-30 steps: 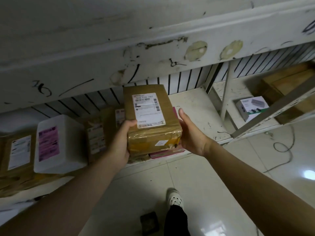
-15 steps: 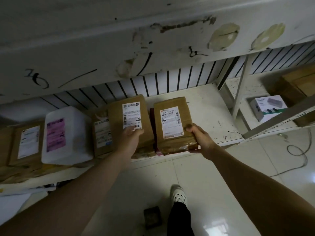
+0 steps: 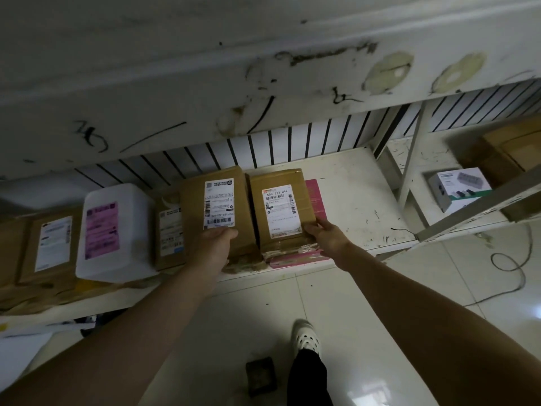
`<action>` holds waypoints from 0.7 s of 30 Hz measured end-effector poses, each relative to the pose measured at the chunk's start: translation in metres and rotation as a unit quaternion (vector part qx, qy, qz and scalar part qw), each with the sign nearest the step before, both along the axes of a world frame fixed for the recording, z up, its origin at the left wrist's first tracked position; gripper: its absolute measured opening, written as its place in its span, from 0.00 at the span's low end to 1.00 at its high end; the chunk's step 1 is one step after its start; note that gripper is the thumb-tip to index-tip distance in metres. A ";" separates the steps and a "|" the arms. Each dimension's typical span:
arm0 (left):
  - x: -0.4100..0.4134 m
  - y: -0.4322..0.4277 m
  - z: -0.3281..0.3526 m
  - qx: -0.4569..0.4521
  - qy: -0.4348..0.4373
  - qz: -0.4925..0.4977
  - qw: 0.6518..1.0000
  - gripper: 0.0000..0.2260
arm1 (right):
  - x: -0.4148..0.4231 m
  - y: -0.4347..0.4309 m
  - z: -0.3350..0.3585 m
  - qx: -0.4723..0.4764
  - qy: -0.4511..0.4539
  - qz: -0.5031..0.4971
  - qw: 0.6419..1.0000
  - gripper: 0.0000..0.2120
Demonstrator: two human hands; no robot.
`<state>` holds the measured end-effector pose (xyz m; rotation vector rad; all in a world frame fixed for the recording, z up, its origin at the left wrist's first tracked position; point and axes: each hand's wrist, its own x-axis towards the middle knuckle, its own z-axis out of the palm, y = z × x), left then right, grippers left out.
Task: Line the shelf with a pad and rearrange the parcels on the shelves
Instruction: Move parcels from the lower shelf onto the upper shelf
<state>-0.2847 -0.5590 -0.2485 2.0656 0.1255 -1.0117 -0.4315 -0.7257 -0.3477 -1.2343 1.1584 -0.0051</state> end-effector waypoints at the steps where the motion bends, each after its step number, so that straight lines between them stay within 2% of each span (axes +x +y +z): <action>1: -0.001 0.002 0.005 -0.002 -0.006 -0.009 1.000 0.05 | -0.003 0.002 0.006 -0.013 0.004 -0.004 1.000 0.14; 6: -0.010 0.013 0.038 -0.041 -0.009 -0.064 0.997 0.08 | -0.020 0.013 0.051 -0.034 0.012 -0.060 0.998 0.20; 8: -0.022 0.019 0.061 -0.070 -0.006 -0.116 0.991 0.07 | -0.033 0.020 0.080 -0.055 0.005 -0.077 0.995 0.24; 10: -0.035 0.023 0.083 -0.093 0.001 -0.176 0.980 0.05 | -0.045 0.025 0.109 -0.086 0.003 -0.086 0.993 0.23; 14: -0.065 0.036 0.143 -0.164 -0.001 -0.269 0.949 0.08 | -0.082 0.043 0.182 -0.158 -0.021 -0.128 0.979 0.22; 21: -0.089 0.040 0.250 -0.284 -0.041 -0.336 0.897 0.09 | -0.131 0.054 0.295 -0.244 -0.072 -0.150 0.956 0.20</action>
